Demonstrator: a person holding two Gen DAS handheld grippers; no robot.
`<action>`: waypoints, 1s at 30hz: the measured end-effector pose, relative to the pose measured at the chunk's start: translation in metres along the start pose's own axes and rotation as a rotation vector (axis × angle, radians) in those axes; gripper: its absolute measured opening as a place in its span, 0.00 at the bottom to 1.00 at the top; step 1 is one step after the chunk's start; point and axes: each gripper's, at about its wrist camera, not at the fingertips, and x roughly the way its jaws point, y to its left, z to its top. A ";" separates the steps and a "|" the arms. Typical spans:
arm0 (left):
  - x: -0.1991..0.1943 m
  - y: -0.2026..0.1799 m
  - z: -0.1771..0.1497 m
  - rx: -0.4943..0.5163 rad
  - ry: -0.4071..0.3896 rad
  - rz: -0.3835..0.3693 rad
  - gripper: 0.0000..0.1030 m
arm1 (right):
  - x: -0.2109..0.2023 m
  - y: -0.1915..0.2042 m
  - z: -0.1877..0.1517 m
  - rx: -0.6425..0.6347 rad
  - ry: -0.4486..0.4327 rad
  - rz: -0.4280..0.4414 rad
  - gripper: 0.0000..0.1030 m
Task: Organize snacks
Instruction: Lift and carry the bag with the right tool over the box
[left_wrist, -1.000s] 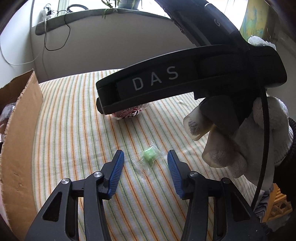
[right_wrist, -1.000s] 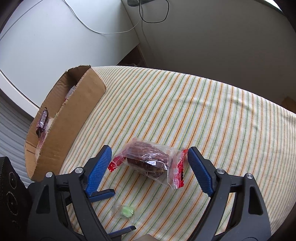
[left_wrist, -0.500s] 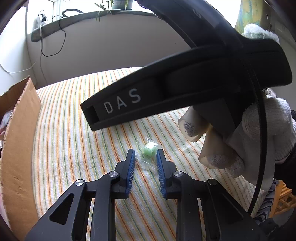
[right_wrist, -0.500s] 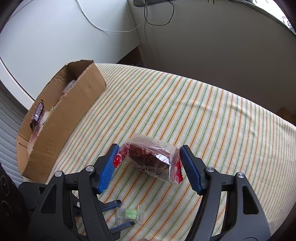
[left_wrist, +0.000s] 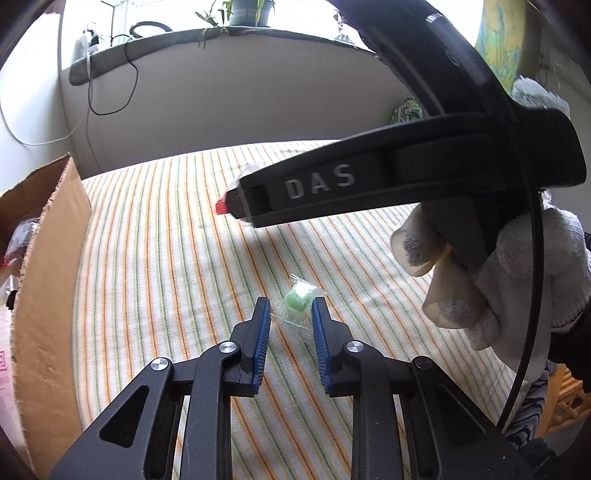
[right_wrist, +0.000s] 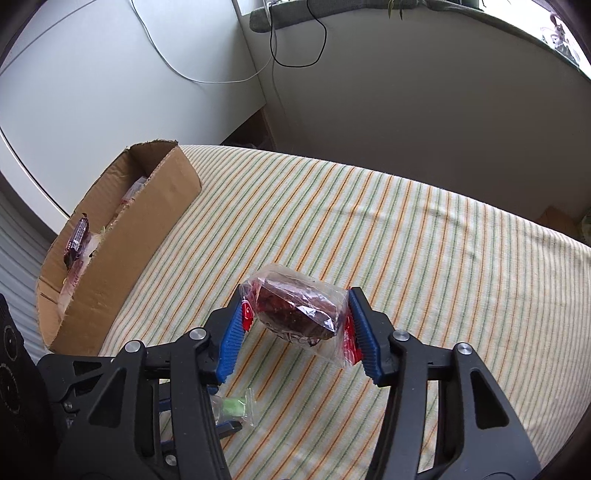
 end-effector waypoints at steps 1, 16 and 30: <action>-0.002 0.000 -0.001 -0.001 -0.004 0.001 0.21 | -0.004 -0.001 0.000 0.001 -0.006 0.000 0.54; -0.063 0.027 0.004 -0.070 -0.148 0.053 0.21 | -0.046 0.018 0.016 -0.020 -0.102 -0.002 0.54; -0.108 0.093 0.015 -0.211 -0.286 0.166 0.21 | -0.032 0.080 0.039 -0.072 -0.124 0.055 0.54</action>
